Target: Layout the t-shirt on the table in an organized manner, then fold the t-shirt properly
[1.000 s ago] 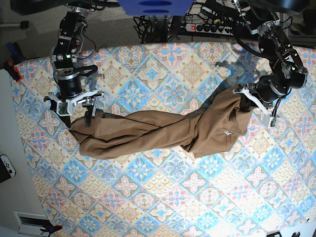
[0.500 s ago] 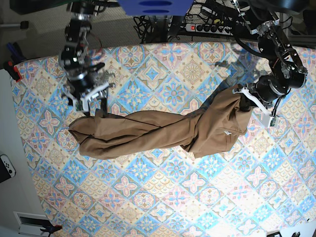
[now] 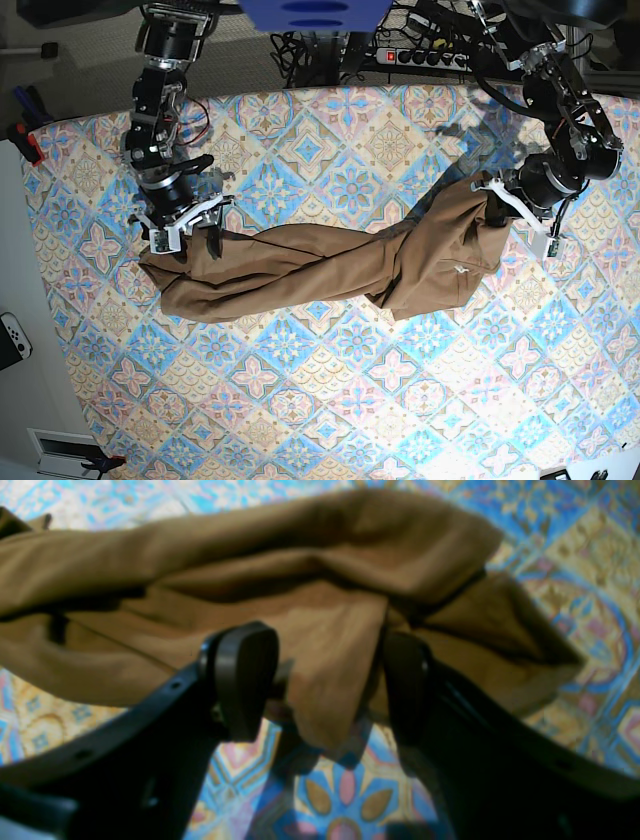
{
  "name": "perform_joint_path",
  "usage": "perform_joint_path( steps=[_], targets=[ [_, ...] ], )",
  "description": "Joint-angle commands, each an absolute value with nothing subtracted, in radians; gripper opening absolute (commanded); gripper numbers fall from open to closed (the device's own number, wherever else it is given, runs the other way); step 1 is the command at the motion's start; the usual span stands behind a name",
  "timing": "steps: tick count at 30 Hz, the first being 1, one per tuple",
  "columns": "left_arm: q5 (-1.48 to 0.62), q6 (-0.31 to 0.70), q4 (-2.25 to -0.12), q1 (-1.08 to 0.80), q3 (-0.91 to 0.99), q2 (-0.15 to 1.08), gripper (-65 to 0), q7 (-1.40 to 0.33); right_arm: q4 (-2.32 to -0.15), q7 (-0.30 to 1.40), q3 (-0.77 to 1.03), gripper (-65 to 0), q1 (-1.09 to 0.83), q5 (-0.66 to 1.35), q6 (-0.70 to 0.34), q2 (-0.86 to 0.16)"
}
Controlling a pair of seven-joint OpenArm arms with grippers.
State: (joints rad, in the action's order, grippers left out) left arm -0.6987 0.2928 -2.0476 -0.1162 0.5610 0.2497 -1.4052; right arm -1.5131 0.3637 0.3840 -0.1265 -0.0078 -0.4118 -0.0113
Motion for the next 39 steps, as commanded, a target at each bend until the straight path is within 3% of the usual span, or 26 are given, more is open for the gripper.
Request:
perform_joint_path(
  steps=[1, 14, 17, 20, 26, 35, 39],
  targets=[
    [-0.710, 0.294, -2.061, -0.107, 0.562, 0.262, -65.0, -1.396, -1.517, 0.332, 0.384, -29.5, -0.111, 0.002, -0.417, -0.018],
    [-0.710, 0.294, -2.061, -0.107, 0.562, 0.262, -65.0, -1.396, -1.411, 0.331, 0.384, -30.5, -0.111, 0.001, -0.417, -0.018],
    [-0.710, 0.294, -2.061, -0.107, 0.562, 0.262, -65.0, -1.396, -1.411, 0.331, 0.371, -41.8, -0.111, 0.001, -0.418, -0.018],
    [-0.710, 0.294, -2.061, -0.107, 0.562, 0.262, -65.0, -1.396, -1.417, 0.332, 0.337, -64.6, -0.111, 0.001, -0.418, -0.018],
    [-0.710, 0.294, -2.061, -0.108, 0.562, 0.260, -65.0, -1.396, -1.452, 0.340, 0.338, -65.0, -0.119, 0.001, -0.417, -0.013],
    [-0.722, 0.294, -2.069, -0.134, 0.562, 0.260, -65.0, -1.396, -1.753, 0.340, 0.346, -65.0, -0.259, 0.002, -0.414, -0.013],
    [-0.740, 0.295, -2.075, -0.163, 0.562, 0.265, -65.0, -1.396, -1.882, 0.337, 0.449, -65.0, -0.274, 0.001, -0.414, -0.012]
  ],
)
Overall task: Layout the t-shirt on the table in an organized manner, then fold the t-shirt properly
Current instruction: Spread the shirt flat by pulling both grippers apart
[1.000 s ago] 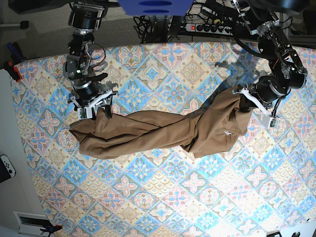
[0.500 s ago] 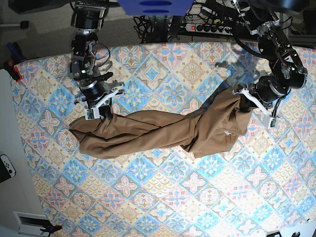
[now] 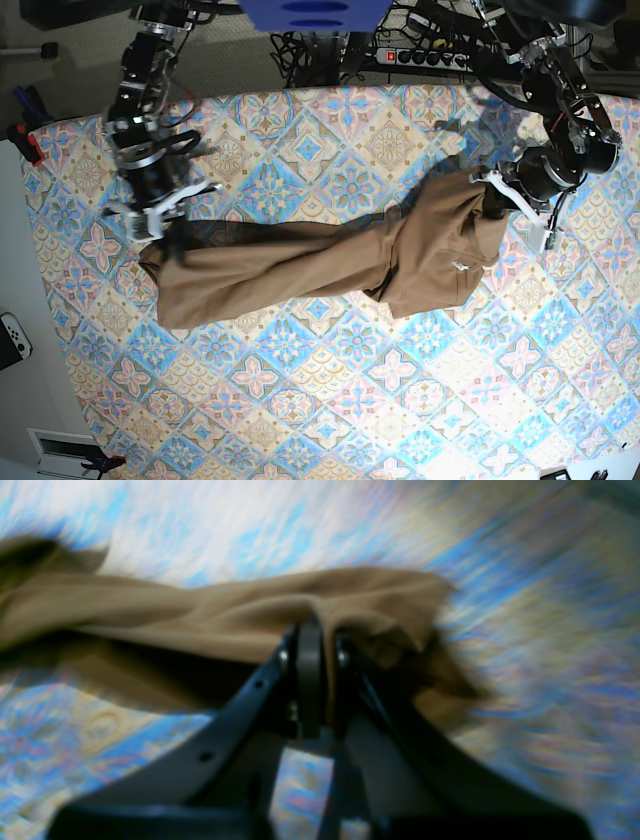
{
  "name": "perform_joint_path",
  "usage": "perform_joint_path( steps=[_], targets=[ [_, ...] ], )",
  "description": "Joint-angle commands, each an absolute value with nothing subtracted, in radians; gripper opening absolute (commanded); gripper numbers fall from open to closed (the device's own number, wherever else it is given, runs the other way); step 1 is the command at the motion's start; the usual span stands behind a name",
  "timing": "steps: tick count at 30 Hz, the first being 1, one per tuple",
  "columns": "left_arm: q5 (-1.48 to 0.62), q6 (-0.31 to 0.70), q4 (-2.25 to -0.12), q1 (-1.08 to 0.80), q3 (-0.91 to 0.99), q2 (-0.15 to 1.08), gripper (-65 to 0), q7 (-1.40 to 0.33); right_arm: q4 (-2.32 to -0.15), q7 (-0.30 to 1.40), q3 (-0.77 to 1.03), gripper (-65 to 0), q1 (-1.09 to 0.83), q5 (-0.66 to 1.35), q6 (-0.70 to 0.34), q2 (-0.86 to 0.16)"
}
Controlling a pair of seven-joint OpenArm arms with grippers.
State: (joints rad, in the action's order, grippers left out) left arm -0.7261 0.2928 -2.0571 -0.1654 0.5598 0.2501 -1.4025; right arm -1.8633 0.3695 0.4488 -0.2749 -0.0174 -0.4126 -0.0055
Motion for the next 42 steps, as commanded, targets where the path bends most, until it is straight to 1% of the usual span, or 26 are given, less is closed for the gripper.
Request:
perform_joint_path(
  steps=[1, 5, 11, 15, 19, 21, 27, 36, 40, 42],
  targets=[
    [-0.773, 0.295, -2.075, -0.182, 0.562, 0.266, -65.0, -1.396, -1.908, 0.334, 0.476, -65.0, -0.277, 0.001, -0.414, -0.012],
    [-0.822, 0.295, -2.075, -0.249, 0.564, 0.268, -65.0, -1.396, -1.913, 0.321, 0.496, -65.0, -0.343, 0.005, -0.414, -0.008],
    [-0.812, 0.295, -2.075, -0.325, 0.561, 0.272, -65.0, -1.396, -1.913, 0.168, 0.552, -65.0, -0.395, 0.005, -0.414, 0.042],
    [-0.757, 0.289, -2.075, -0.349, 0.498, 0.305, -65.0, -1.396, -1.913, 0.157, 0.561, -65.0, -0.420, 0.005, -0.414, 0.050],
    [-0.631, 0.289, -2.074, -0.346, 0.417, 0.305, -65.0, -1.396, -1.911, 0.157, 0.561, -65.0, -0.423, 0.004, -0.414, 0.061],
    [-0.607, 0.289, -2.075, -0.348, 0.395, 0.303, -65.0, -1.396, -1.911, 0.157, 0.562, -65.0, -0.433, 0.004, -0.414, 0.062],
    [-0.613, 0.294, -2.075, -0.360, 0.407, 0.303, -65.0, -1.396, -1.910, 0.157, 0.576, -65.0, -0.435, 0.002, -0.414, 0.074],
    [-0.733, 0.294, -2.071, -0.364, 0.472, 0.302, -65.0, -1.396, -1.906, 0.157, 0.605, -65.0, -0.433, 0.002, -0.414, 0.076],
    [-0.736, 0.295, -2.075, -0.349, 0.473, 0.302, -65.0, -1.396, -1.913, 0.148, 0.605, -65.0, -0.433, 0.002, -0.414, 0.076],
    [-0.757, 0.297, -2.086, -0.306, 0.472, 0.302, -65.0, -1.396, -1.913, 0.137, 0.605, -65.0, -0.433, 0.002, -0.414, 0.076]
  ],
)
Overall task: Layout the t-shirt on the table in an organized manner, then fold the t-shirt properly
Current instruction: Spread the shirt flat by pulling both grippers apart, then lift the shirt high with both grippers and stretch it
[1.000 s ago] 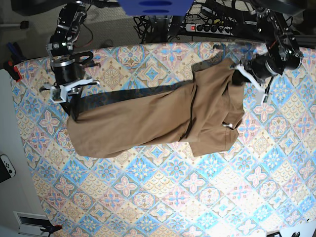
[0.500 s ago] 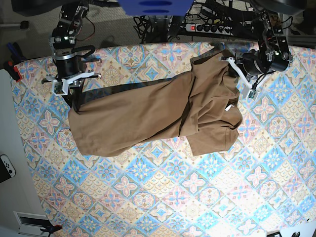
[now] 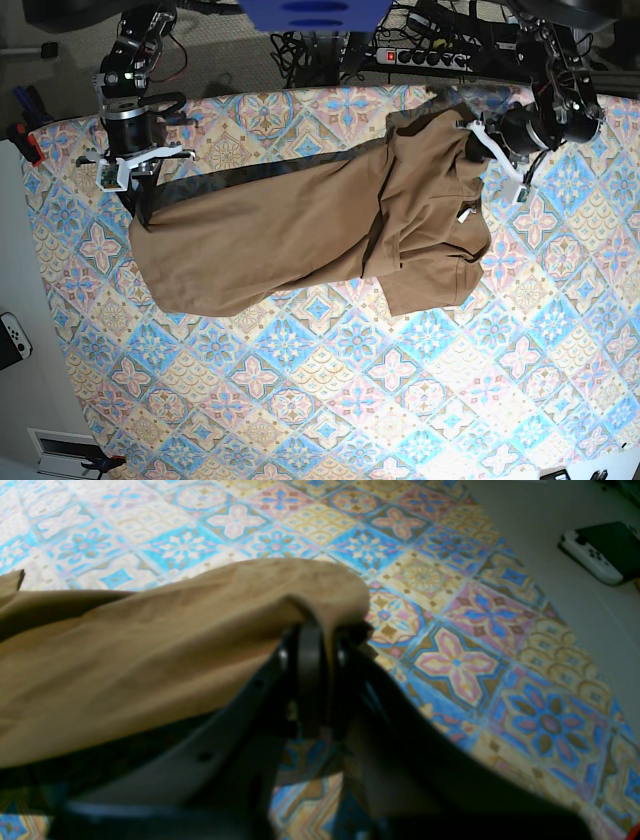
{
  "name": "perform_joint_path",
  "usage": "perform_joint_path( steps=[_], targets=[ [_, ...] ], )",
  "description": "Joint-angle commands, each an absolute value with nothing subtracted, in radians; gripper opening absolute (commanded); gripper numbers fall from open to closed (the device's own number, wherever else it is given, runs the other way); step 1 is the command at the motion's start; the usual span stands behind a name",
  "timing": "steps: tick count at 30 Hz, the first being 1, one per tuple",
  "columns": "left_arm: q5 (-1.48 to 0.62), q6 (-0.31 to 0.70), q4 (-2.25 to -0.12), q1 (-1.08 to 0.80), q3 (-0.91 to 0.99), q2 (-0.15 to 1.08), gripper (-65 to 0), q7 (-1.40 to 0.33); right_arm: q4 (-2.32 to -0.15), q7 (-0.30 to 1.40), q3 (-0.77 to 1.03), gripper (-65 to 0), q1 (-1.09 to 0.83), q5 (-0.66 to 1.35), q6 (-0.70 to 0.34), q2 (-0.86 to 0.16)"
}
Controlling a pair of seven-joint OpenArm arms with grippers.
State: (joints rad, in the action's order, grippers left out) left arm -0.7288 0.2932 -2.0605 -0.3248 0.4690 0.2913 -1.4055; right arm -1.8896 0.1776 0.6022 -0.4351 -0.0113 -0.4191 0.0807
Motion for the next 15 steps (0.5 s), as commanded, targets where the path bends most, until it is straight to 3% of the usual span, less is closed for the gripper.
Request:
perform_joint_path(
  steps=[1, 15],
  targets=[
    [-0.776, 0.297, -2.092, -0.291, 0.475, 0.302, -65.0, -1.396, -1.913, 0.125, 0.605, -65.0, -0.433, 0.004, -0.414, 0.076],
    [-1.018, 0.289, -2.104, 0.033, 0.498, 0.305, -65.0, -1.396, -1.917, 0.077, 0.628, -65.0, -0.321, 0.004, -0.414, 0.074]
  ],
)
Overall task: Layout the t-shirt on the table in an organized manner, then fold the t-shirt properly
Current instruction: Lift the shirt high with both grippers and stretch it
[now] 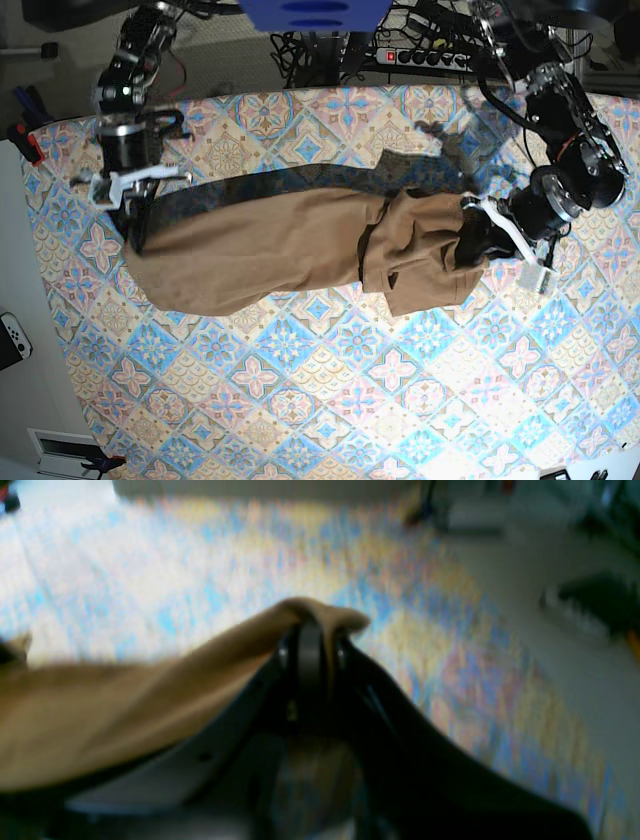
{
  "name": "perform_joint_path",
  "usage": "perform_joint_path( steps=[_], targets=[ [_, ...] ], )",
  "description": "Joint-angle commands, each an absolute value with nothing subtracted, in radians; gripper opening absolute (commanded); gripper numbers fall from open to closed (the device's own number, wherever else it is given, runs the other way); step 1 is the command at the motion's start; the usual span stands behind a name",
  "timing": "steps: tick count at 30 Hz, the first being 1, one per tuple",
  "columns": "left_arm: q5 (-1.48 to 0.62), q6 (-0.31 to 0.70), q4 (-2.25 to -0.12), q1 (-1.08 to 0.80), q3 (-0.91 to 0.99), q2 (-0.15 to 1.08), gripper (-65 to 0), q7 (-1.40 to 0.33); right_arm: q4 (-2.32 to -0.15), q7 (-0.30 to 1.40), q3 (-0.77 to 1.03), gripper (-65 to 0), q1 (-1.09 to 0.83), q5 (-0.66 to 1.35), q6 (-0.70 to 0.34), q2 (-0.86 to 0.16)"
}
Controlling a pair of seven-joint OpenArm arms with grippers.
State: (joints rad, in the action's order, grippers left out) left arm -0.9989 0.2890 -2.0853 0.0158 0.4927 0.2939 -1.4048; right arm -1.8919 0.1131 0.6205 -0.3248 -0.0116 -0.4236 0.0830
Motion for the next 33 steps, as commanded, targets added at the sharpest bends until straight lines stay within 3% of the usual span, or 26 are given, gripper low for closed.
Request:
perform_joint_path(
  steps=[1, 12, 17, 21, 27, 33],
  targets=[
    [-1.035, 0.289, -2.104, 0.047, 0.498, 0.305, -65.0, -1.396, -1.922, 0.071, 0.639, -65.0, -0.298, 0.005, -0.414, 0.074],
    [-1.218, 0.282, -2.124, 0.159, 0.544, 0.309, -65.0, -1.396, -1.945, -0.292, 0.699, -65.0, -0.101, 0.056, -0.412, 0.085],
    [-1.484, 0.154, -2.126, 0.162, 0.685, 0.343, -65.0, -1.396, -1.959, -0.478, 0.736, -65.0, -0.105, 0.122, -0.412, 0.142],
    [-1.484, 0.005, -2.126, 0.176, 0.760, 0.437, -65.0, -1.396, -1.962, -0.613, 0.736, -65.0, -0.107, 0.122, -0.412, 0.145],
    [-1.484, -0.104, -2.124, 0.176, 0.822, 0.507, -65.0, -1.396, -1.966, -0.731, 0.737, -65.0, -0.096, 0.127, -0.401, 0.145],
    [-1.484, -0.170, -2.124, 0.185, 0.898, 0.542, -65.0, -1.396, -1.966, -0.797, 0.748, -65.0, -0.047, 0.119, -0.259, 0.145]
  ],
)
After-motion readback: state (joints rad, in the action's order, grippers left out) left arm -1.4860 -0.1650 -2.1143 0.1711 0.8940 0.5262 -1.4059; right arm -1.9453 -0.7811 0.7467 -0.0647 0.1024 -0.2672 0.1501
